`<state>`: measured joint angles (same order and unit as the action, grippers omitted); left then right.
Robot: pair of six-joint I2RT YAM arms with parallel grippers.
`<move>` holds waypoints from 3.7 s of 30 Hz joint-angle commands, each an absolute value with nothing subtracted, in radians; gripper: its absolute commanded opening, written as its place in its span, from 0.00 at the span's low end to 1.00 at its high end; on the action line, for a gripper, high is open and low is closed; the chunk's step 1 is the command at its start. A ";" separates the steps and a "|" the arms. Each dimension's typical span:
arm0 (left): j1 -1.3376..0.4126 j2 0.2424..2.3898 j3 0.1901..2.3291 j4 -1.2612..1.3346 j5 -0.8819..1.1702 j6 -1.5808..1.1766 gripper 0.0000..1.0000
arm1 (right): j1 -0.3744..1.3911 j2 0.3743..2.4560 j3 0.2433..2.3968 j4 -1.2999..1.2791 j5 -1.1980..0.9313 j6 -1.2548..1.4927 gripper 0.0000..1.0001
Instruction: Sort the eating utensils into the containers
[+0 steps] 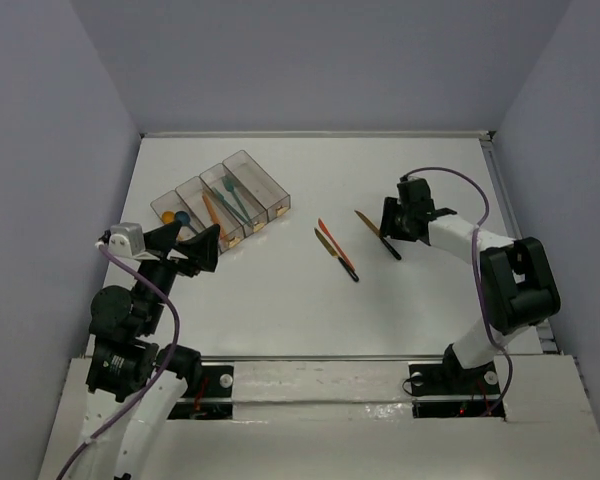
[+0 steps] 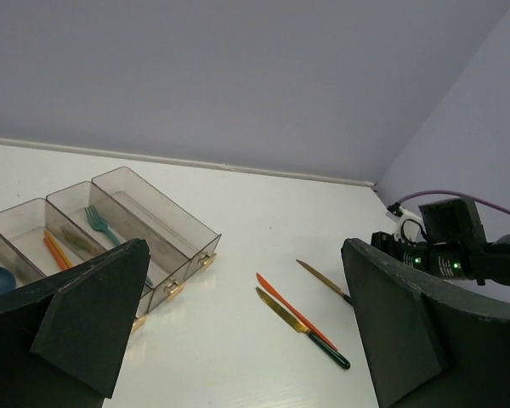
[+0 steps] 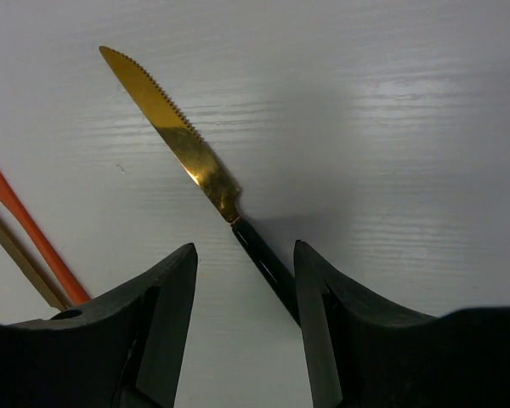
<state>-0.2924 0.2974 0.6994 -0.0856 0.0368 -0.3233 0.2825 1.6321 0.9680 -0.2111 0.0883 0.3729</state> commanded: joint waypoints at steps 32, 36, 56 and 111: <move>-0.305 0.262 0.698 -0.035 0.043 -0.322 0.99 | 0.436 1.764 1.103 -0.305 0.147 0.301 0.00; -0.305 0.264 0.698 -0.034 0.046 -0.321 0.99 | 0.465 1.686 1.150 -0.252 0.077 0.249 0.00; -0.305 0.284 0.701 -0.040 0.054 -0.319 0.99 | 0.637 2.290 2.093 -0.169 -0.241 0.239 0.00; -0.305 0.307 0.695 -0.034 0.054 -0.319 0.99 | 0.657 1.552 0.865 -0.204 0.097 0.336 0.31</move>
<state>-0.3073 0.2924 0.6994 -0.0864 0.0441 -0.3233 0.6495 1.5654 0.8665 -0.2493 0.0940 0.3305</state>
